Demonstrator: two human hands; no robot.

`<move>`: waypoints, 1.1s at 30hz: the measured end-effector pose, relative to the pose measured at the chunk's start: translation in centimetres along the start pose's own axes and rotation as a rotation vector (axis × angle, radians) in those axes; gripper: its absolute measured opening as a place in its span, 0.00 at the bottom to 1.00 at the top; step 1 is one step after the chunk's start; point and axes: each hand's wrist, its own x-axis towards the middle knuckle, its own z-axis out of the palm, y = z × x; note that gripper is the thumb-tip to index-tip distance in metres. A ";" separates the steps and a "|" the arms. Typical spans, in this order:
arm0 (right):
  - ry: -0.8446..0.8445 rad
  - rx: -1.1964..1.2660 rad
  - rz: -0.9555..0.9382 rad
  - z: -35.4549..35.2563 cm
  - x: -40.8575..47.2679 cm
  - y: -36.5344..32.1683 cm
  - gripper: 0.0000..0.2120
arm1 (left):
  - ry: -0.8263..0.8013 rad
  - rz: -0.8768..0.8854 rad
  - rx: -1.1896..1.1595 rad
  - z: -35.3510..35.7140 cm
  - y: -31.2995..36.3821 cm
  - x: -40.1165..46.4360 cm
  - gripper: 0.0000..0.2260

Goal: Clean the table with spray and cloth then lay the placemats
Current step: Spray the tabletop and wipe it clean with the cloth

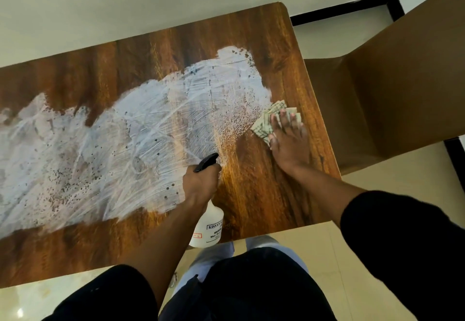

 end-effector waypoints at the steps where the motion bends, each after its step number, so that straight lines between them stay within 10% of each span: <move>1: 0.005 0.018 0.048 -0.3 0.9 -0.1 0.29 | -0.002 0.001 -0.001 0.0 0.0 -0.1 0.09; 6: 0.020 0.073 0.164 0.6 1.3 -3.3 0.33 | 0.020 -0.002 -0.040 -0.3 0.4 -0.3 0.08; 17: -0.120 -0.043 -0.518 4.3 -3.4 -8.2 0.30 | 0.048 0.018 -0.051 -0.9 1.3 0.4 0.04; 26: 0.060 0.068 0.062 -0.8 5.5 -1.2 0.29 | 0.045 -0.002 -0.108 -0.6 2.8 1.0 0.06; 33: 0.055 0.051 0.093 -0.1 6.1 -4.6 0.31 | 0.051 0.032 -0.077 -0.4 4.2 2.2 0.10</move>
